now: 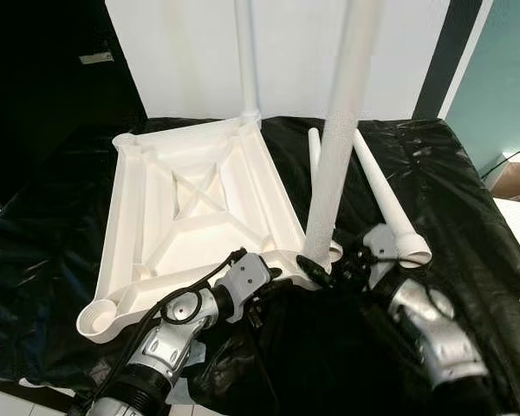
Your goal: Building children table
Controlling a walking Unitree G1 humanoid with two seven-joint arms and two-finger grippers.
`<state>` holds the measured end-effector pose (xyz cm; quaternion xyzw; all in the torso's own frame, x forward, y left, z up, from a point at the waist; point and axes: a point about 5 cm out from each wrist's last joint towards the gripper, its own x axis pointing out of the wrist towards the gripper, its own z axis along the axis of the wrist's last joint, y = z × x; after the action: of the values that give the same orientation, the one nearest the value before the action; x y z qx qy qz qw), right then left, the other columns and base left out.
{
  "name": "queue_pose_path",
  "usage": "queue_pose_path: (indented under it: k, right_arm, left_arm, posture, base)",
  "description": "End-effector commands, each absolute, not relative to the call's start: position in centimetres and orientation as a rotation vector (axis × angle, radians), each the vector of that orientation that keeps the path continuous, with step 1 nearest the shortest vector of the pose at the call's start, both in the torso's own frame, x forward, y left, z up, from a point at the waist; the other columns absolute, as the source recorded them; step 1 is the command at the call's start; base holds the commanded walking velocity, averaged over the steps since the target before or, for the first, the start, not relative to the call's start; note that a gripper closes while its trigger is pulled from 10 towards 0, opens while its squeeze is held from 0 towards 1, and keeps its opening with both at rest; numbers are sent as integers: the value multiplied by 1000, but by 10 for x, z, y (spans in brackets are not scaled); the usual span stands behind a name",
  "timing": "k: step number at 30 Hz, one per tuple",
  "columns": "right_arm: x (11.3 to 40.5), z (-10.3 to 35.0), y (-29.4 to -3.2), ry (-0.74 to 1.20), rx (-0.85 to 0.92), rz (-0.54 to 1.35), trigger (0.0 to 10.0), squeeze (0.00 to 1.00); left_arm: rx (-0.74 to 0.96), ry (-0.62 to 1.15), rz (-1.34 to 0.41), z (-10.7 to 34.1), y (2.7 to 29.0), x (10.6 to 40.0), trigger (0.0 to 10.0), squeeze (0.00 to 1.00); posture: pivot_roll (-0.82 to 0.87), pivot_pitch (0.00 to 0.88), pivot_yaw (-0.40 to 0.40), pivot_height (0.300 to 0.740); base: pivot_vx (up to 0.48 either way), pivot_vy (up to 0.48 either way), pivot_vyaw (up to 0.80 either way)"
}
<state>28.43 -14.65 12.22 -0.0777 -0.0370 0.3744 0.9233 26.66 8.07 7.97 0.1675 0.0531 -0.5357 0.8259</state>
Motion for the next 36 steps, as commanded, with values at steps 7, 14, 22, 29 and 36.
queue_pose_path:
  k: [7, 14, 22, 29, 36]
  right_arm:
    - [299, 130, -160, -35, -216, 885, 10000, 0]
    - [305, 130, -162, 75, -267, 1129, 0, 0]
    - [309, 133, -178, 142, -317, 1199, 0, 0]
    - [308, 130, -181, 122, -274, 1157, 0, 0]
    - [294, 117, -159, -57, -103, 755, 0, 0]
  left_arm:
    - [372, 262, -1233, 52, 86, 249, 10000, 0]
    - [373, 262, -1224, 52, 87, 249, 10000, 0]
    - [379, 263, -1234, 53, 88, 248, 10000, 0]
    - [383, 259, -1245, 54, 85, 249, 10000, 0]
    - [385, 261, -1236, 53, 87, 248, 10000, 0]
  posture:
    - [57, 0, 46, 740]
    - [73, 0, 44, 740]
    - [57, 0, 61, 740]
    - [61, 0, 60, 740]
    - [74, 0, 49, 740]
  base:
    - [0, 0, 0]
    - [0, 0, 0]
    - [0, 0, 0]
    - [0, 0, 0]
    - [0, 0, 0]
